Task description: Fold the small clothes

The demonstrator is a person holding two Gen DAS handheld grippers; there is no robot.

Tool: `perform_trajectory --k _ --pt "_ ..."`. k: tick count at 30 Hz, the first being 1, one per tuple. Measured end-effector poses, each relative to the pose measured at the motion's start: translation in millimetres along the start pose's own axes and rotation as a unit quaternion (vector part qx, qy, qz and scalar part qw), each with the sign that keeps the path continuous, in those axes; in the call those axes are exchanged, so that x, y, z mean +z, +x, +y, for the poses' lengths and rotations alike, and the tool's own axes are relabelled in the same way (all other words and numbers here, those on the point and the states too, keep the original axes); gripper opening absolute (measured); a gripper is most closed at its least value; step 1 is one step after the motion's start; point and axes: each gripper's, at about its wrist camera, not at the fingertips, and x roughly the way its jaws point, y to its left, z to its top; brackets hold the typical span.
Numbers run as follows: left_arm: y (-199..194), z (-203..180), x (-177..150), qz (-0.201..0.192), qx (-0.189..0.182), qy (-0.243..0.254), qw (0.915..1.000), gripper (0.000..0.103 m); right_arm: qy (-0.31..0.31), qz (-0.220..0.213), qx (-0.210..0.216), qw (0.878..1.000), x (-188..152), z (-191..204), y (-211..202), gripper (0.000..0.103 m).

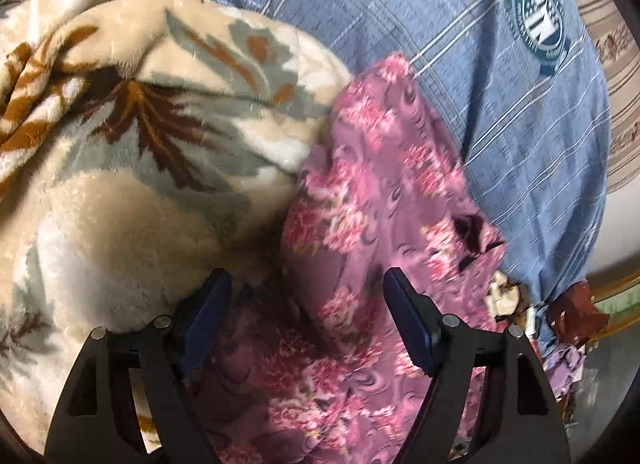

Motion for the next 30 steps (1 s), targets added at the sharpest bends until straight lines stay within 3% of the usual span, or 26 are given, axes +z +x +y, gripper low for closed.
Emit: perform_trajectory --k 4,6,9,12,15,16,17,21,23,24,26,27,28,30 --pt "-8 4 15 -0.001 -0.053 -0.024 0.9983 0.077 -0.002 -0.01 0.0 1.0 0 -3 -13 0.008" --pt "-8 3 22 0.006 -0.054 -0.02 0.9983 0.077 0.006 -0.032 -0.008 0.999 2 -6 -28 0.008" --pt "-2 1 11 0.015 -0.061 0.002 0.998 0.069 0.02 -0.019 -0.045 0.999 -4 -18 -25 0.008" --pt "3 8 2 0.018 -0.068 -0.011 0.9975 0.045 0.028 -0.006 -0.052 0.998 -9 -22 -12 0.008" --pt "-3 11 9 0.006 -0.094 -0.021 0.9954 0.043 0.012 -0.007 -0.055 0.998 -8 -14 -11 0.008" --pt "-6 10 9 -0.003 -0.095 -0.02 0.9952 0.03 0.01 -0.005 -0.056 0.998 -8 -14 -10 0.008" --pt "-8 6 9 -0.012 -0.095 -0.015 0.9953 0.003 0.009 -0.005 -0.058 0.998 -7 -15 -11 0.008" --pt "-40 -3 9 -0.071 -0.127 0.004 0.9893 0.003 0.019 -0.029 -0.049 0.998 -8 -15 -26 0.007" --pt "-58 -10 12 -0.107 -0.1 0.027 0.9889 0.003 0.005 -0.034 -0.039 0.999 -15 -5 -35 0.007" --pt "-57 -9 15 -0.105 -0.094 0.03 0.9896 0.003 0.004 -0.027 -0.038 0.999 -18 -2 -34 0.007" --pt "-38 -8 19 -0.076 -0.03 0.035 0.996 0.003 0.001 -0.003 -0.054 0.999 -26 -2 -17 0.007" --pt "-26 -6 16 -0.056 0.022 0.049 0.997 0.003 0.0 0.005 -0.069 0.998 -28 -3 -10 0.007" --pt "-18 -5 13 -0.047 0.051 0.058 0.9959 0.004 0.002 0.012 -0.078 0.997 -29 -4 -3 0.007" --pt "-11 1 10 -0.041 0.071 0.055 0.9951 0.004 -0.003 0.01 -0.067 0.998 -29 -2 -2 0.007"
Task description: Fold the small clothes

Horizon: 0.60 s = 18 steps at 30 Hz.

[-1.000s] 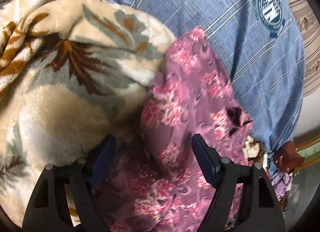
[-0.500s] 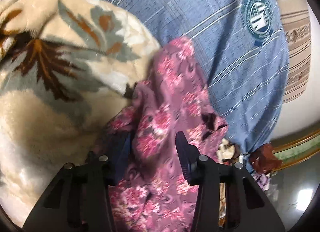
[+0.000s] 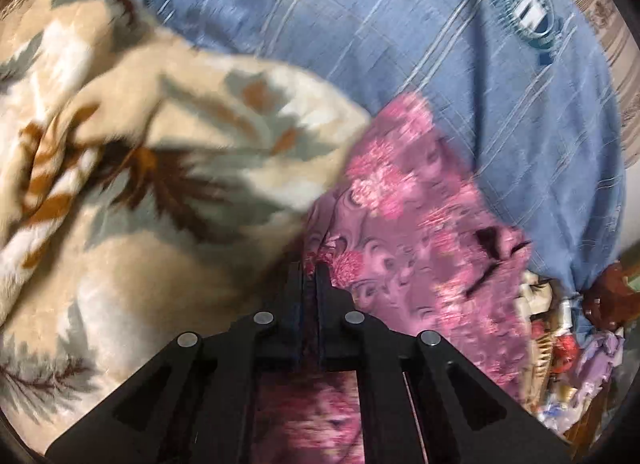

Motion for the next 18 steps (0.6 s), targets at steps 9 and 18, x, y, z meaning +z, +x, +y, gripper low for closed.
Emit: perform_trajectory --k 9,18 --pt "11 -10 13 0.016 0.004 0.012 0.9998 0.005 0.017 -0.001 0.02 1.0 -6 -10 -3 0.008" --pt "-57 -47 11 -0.065 0.035 0.108 0.9913 0.057 0.029 -0.091 -0.013 0.995 -2 5 -46 0.052"
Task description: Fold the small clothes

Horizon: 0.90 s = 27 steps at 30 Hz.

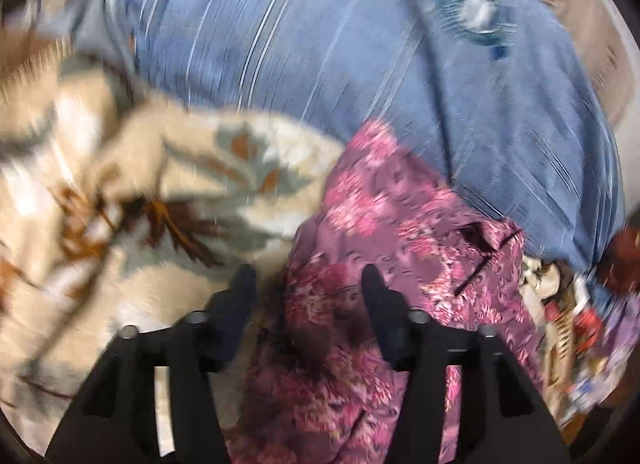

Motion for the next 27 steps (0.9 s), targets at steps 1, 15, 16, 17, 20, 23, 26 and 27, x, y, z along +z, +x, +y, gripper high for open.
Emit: perform_trajectory --k 1,15,16,17,20,23,26,27 --pt "-10 -5 -1 -0.006 0.005 0.015 0.9999 0.058 -0.001 -0.003 -0.01 1.0 -1 0 -5 0.052" --pt "-118 28 -166 0.037 0.061 -0.006 0.9975 0.072 0.021 0.011 -0.137 0.99 -76 -48 -65 0.055" --pt "-119 31 -172 0.044 0.059 -0.011 0.9972 0.072 0.015 0.017 -0.139 0.99 -80 -50 -64 0.055" --pt "-118 32 -175 0.05 0.058 -0.015 0.997 0.072 0.011 0.025 -0.137 0.99 -83 -52 -60 0.052" --pt "-111 37 -181 0.08 0.06 -0.03 0.9945 0.072 0.01 0.043 -0.138 0.989 -93 -58 -52 0.04" --pt "-107 39 -187 0.099 0.08 -0.026 0.9915 0.072 -0.001 0.041 -0.137 0.99 -97 -53 -55 0.04" --pt "-96 41 -198 0.131 0.087 -0.023 0.9874 0.072 -0.003 0.046 -0.146 0.988 -101 -52 -53 0.04" --pt "-88 39 -205 0.149 0.088 -0.013 0.9849 0.072 -0.006 0.047 -0.151 0.987 -102 -51 -52 0.039"
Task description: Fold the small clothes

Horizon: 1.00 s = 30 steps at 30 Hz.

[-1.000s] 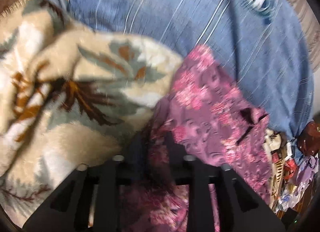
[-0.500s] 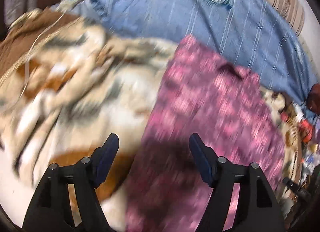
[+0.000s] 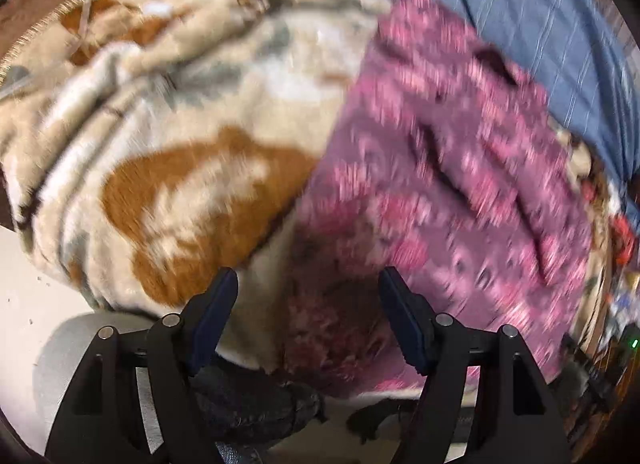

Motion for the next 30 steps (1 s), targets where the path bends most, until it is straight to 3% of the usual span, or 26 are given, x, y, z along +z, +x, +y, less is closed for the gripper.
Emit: perform_trajectory --k 2,3,5,6,7,8,9,13,16,18,22,24,25,27,28,29,30 --pt "14 -8 -10 0.019 0.005 0.024 0.9995 0.07 0.0 -0.003 -0.018 1.0 1 0 2 0.021" --pt "12 -17 -15 0.0 0.032 0.043 0.9986 0.066 0.002 -0.006 -0.025 1.0 2 0 3 0.003" --pt "9 -28 -19 -0.014 0.037 0.065 0.9971 0.039 0.011 -0.007 -0.015 1.0 1 -2 2 0.003" --pt "7 -33 -22 -0.021 0.051 0.075 0.9957 0.036 0.011 -0.011 -0.008 1.0 0 -2 -2 0.003" --pt "5 -35 -23 -0.024 0.06 0.081 0.9947 0.017 0.013 -0.015 0.0 1.0 -1 -3 -6 0.003" --pt "2 -34 -24 -0.022 0.047 0.081 0.9953 0.005 0.019 -0.019 0.006 1.0 -1 -5 -14 0.003" --pt "-6 -28 -25 -0.018 0.021 0.068 0.9973 0.005 0.019 -0.023 0.01 0.999 -2 -7 -20 0.002" --pt "-38 -11 -31 -0.039 -0.025 0.049 0.9977 0.005 0.011 -0.036 0.015 0.999 -6 -10 -50 0.002" --pt "-25 -6 -36 -0.026 -0.005 0.063 0.9977 0.005 0.0 -0.035 0.006 0.999 -10 -6 -59 0.002" --pt "-13 -5 -31 -0.002 -0.001 0.055 0.9985 0.004 0.002 -0.021 -0.01 1.0 -8 -7 -43 0.002" --pt "-23 -16 -33 -0.022 0.021 0.079 0.9964 0.008 -0.008 -0.02 -0.022 1.0 -8 -2 -37 0.003" --pt "-12 -18 -31 0.001 0.039 0.103 0.9939 0.01 -0.014 0.003 -0.012 1.0 -7 -5 -25 0.003" --pt "-12 -15 -31 0.009 0.031 0.096 0.9948 0.01 -0.008 0.01 -0.007 1.0 -7 -8 -22 0.007" --pt "-26 -5 -30 -0.002 -0.018 0.071 0.9973 0.016 -0.002 -0.009 0.013 1.0 -4 -9 -38 0.009" --pt "-35 -2 -30 -0.018 -0.039 0.062 0.9971 0.03 -0.007 -0.025 0.025 0.999 -3 -5 -49 0.013" --pt "-44 0 -30 -0.029 -0.058 0.056 0.9964 0.051 -0.014 -0.041 0.043 0.998 0 0 -64 0.018" --pt "-55 0 -27 -0.045 -0.078 0.048 0.9948 0.057 -0.021 -0.054 0.06 0.997 4 6 -74 0.033"
